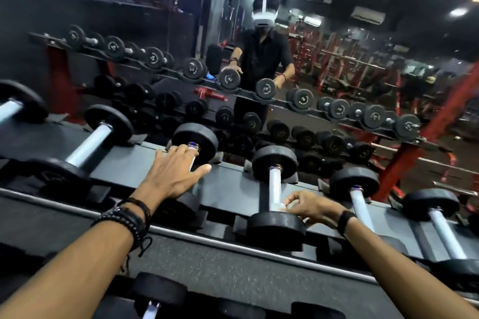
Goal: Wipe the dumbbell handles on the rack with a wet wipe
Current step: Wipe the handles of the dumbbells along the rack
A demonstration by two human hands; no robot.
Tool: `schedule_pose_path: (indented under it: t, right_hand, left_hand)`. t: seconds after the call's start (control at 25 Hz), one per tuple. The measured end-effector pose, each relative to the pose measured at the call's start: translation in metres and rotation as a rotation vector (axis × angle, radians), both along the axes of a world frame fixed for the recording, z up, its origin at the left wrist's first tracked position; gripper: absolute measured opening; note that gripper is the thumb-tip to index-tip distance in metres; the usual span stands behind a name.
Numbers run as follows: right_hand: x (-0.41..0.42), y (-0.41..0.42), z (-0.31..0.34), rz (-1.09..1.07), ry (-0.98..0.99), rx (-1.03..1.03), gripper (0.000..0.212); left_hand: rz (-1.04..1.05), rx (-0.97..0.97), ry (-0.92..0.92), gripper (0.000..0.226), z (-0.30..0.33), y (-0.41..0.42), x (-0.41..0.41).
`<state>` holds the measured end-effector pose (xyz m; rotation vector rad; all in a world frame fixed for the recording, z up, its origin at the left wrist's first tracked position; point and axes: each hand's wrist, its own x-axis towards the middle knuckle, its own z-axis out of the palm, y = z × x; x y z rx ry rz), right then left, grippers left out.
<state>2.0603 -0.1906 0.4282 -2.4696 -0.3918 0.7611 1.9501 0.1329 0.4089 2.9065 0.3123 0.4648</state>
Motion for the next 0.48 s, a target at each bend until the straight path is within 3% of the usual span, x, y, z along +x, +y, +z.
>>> schedule_pose_path:
  t: [0.08,0.16,0.2,0.28,0.32,0.48]
  right_hand:
    - [0.005,0.017,-0.008,0.151,-0.123,-0.174,0.034]
    - [0.014,0.021,-0.013,0.217,-0.17,-0.115,0.05]
    - [0.023,0.014,-0.018,0.229,-0.097,-0.026,0.054]
    - [0.03,0.001,-0.026,0.206,0.229,0.144,0.053]
    - [0.029,-0.001,-0.027,0.187,0.269,0.173,0.052]
    - [0.027,0.011,-0.034,0.141,0.04,0.144,0.052]
  left_hand:
    - [-0.006,0.014,0.009,0.067,0.001,-0.003,0.0]
    - [0.023,-0.011,-0.011,0.059,0.005,-0.006,-0.002]
    - [0.04,-0.009,-0.007,0.057,0.007,-0.005,-0.004]
    - [0.062,0.018,0.023,0.052,0.007,-0.006,-0.004]
    - [0.067,0.017,0.036,0.051,0.007,-0.007,-0.003]
    - [0.06,-0.058,0.091,0.052,0.009,-0.007,-0.003]
